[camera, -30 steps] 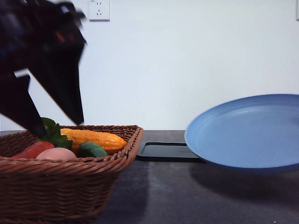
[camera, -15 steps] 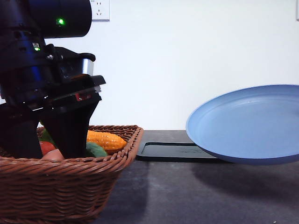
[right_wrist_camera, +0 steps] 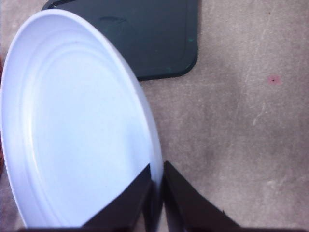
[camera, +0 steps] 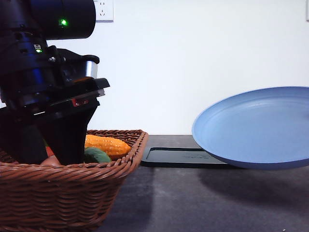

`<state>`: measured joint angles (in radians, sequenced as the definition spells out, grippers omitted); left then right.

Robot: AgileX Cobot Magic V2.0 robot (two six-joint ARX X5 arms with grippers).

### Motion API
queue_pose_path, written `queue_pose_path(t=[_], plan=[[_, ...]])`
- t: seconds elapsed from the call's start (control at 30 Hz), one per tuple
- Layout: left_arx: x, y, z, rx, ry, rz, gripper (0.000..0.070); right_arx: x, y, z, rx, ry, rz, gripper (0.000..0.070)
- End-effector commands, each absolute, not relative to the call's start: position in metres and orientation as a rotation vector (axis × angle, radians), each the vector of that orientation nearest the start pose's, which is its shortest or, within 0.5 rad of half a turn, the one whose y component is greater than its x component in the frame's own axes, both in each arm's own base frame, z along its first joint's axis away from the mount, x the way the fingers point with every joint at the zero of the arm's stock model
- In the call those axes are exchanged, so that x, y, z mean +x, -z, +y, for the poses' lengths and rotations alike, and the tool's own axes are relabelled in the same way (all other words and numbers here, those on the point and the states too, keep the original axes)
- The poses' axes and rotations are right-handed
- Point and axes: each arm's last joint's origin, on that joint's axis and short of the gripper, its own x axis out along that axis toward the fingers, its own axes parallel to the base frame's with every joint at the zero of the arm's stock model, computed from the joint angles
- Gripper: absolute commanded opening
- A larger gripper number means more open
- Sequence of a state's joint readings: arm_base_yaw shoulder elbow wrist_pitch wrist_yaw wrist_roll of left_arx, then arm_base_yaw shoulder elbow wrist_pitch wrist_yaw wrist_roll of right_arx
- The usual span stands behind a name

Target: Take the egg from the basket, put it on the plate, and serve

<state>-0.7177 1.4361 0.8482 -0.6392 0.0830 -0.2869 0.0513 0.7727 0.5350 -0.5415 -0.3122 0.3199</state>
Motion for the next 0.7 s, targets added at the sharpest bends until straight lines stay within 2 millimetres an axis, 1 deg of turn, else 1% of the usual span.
queue_pose_path(t=[0.0,0.07,0.2,0.3,0.37,0.43,0.57,0.67], plan=[[0.192,-0.189,-0.174,0.18,0.54,1.26,0.0169,0.152,-0.224,0.017,0.417,-0.226,0.812,0.0],[0.192,-0.189,-0.174,0.19,0.547,1.258,0.0152,0.152,-0.225,0.017,0.42,-0.237,0.809,0.0],[0.192,-0.191,-0.173,0.205,0.556,1.254,0.015,0.153,-0.231,0.018,0.422,-0.25,0.794,0.0],[0.194,-0.201,-0.173,0.211,0.561,1.242,0.015,0.153,-0.237,0.018,0.429,-0.273,0.785,0.0],[0.195,-0.214,-0.173,0.207,0.567,1.214,0.015,0.154,-0.24,0.019,0.437,-0.298,0.781,0.0],[0.196,-0.232,-0.174,0.193,0.583,1.168,0.015,0.154,-0.241,0.019,0.444,-0.318,0.783,0.0],[0.197,-0.276,-0.181,0.156,0.641,1.035,0.015,0.153,-0.239,0.02,0.476,-0.334,0.817,0.0],[0.196,-0.305,-0.191,0.126,0.719,0.947,0.015,0.154,-0.237,0.022,0.507,-0.387,0.856,0.0]])
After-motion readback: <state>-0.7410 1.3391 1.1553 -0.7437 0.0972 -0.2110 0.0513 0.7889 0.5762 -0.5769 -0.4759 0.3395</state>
